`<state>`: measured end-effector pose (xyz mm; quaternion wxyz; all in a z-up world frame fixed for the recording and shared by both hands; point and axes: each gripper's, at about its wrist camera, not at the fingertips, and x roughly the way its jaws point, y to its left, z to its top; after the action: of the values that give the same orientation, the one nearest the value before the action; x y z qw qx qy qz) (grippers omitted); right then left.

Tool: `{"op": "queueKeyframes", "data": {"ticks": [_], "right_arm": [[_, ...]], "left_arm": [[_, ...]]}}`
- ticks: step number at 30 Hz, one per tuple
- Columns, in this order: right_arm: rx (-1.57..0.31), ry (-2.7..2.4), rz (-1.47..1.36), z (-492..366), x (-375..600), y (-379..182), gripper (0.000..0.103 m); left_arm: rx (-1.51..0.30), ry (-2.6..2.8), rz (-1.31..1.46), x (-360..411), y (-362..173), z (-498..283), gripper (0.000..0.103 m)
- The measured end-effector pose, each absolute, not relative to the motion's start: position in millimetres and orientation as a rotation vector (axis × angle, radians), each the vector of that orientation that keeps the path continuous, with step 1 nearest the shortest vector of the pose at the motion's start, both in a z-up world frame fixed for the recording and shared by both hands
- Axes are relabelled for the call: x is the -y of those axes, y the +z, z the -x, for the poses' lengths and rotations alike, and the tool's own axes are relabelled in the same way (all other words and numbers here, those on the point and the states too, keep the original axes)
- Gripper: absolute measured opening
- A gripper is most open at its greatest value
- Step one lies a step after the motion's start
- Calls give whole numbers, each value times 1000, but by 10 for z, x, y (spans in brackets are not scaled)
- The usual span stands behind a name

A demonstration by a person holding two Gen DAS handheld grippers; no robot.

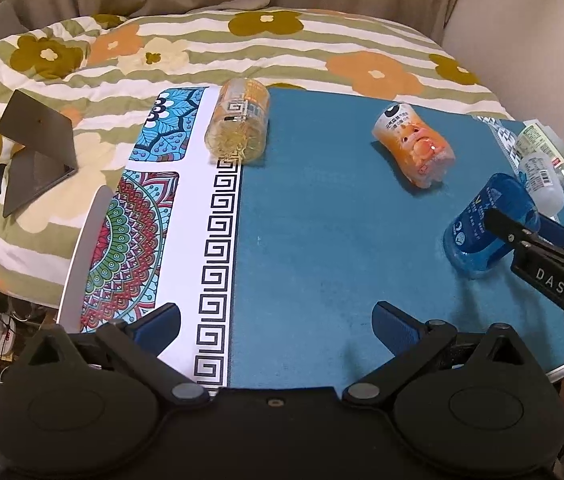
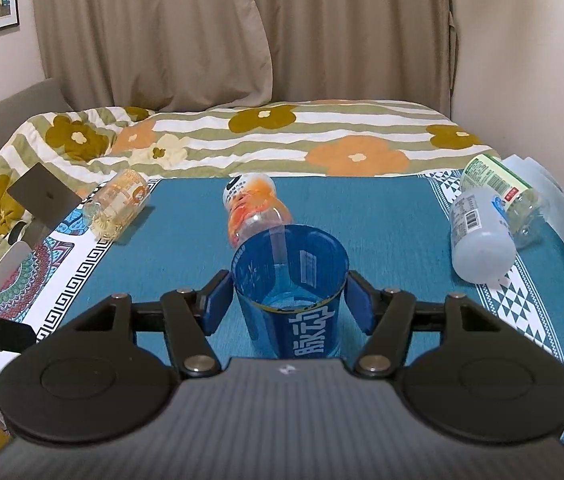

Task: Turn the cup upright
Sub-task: 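Lower the upright blue cup onto the cloth and open the right gripper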

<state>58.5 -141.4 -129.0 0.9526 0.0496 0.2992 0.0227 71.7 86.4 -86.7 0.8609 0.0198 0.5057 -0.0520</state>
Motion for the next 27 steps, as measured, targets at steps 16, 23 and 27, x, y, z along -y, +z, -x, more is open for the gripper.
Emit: {"op": "queueKeyframes", "data": {"ticks": [16,23,27], "right_arm": [[-766,28,-70,-302,1816,-454,103],[-924,-32,-81,-160,2130,-285,103],[-955,-60,-80,-60,2263,-288,103]], "left_arm": [[-923,-83,-47,-573,-220,-433,103],[-867,-73,-80,-407,-92,-240,103],[-850,-82,-94,-307,-111,-159,103]]}}
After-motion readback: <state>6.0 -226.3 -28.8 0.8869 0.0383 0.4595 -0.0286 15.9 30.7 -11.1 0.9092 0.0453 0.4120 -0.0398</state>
